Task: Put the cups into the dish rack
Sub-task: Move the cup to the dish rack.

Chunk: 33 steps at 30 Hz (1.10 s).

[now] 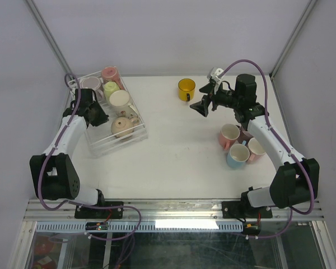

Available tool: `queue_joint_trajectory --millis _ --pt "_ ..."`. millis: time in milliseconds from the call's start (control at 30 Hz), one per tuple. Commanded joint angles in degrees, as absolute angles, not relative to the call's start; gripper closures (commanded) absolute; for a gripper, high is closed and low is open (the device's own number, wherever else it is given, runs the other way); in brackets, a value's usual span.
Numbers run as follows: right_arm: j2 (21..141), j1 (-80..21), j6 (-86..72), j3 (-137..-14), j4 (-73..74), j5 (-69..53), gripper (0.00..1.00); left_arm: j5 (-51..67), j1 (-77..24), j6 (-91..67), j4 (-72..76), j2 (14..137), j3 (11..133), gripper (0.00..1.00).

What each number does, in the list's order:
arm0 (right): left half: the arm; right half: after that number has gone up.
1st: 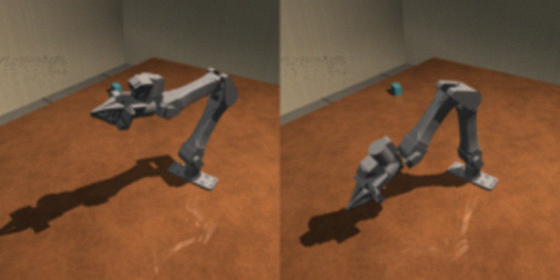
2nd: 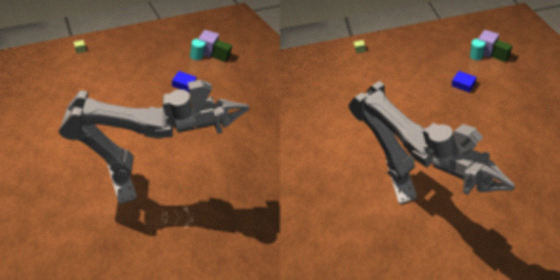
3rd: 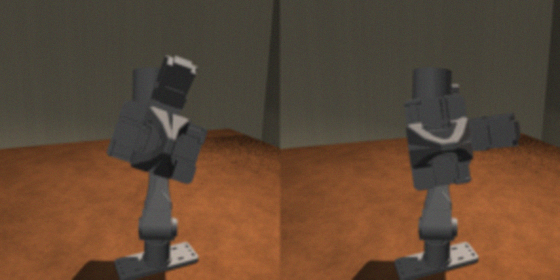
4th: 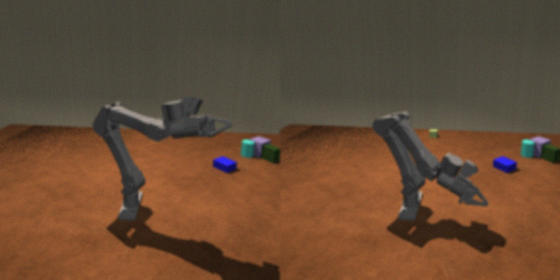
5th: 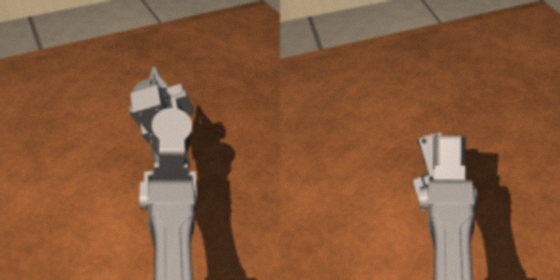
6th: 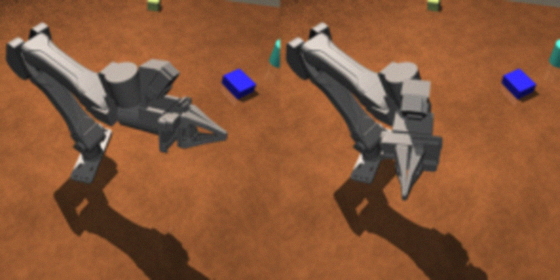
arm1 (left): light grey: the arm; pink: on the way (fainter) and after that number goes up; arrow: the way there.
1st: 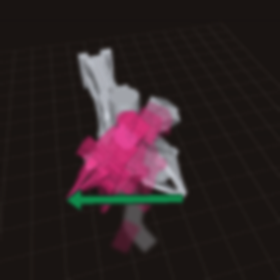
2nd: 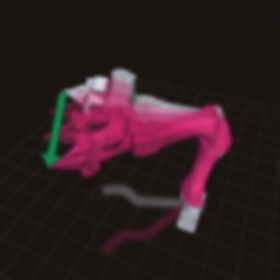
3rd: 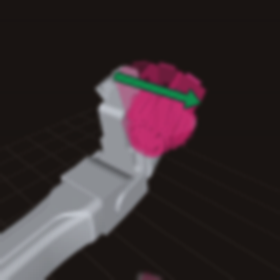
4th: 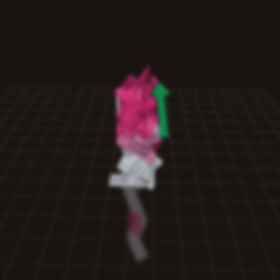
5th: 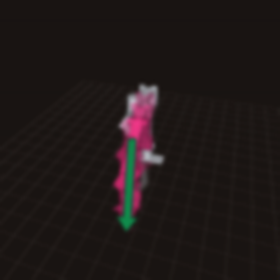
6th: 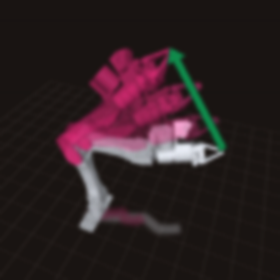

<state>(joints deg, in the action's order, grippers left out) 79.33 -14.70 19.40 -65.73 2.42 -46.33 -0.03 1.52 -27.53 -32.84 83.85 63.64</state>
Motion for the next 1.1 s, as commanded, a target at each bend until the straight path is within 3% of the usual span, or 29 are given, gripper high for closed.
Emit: queue_joint_trajectory --millis 0,333,900,1067 --pt "77.58 -14.15 19.27 -66.18 -0.17 -46.71 0.13 -1.77 1.49 -27.13 -36.86 79.4 61.57 0.91" --pt "78.26 -14.15 18.54 -66.23 -1.23 -46.92 0.13 4.03 1.34 -26.54 -39.7 84.71 62.04 0.93" --pt "77.24 -13.49 19.16 -65.39 -0.71 -46.26 0.12 10.17 0.66 -29.17 -33.73 95.27 73.86 0.91" --pt "77.17 -13.5 19.14 -65.3 -0.69 -46.28 0.12 3.49 0.72 -27.93 -34.45 93.2 73.52 0.87"
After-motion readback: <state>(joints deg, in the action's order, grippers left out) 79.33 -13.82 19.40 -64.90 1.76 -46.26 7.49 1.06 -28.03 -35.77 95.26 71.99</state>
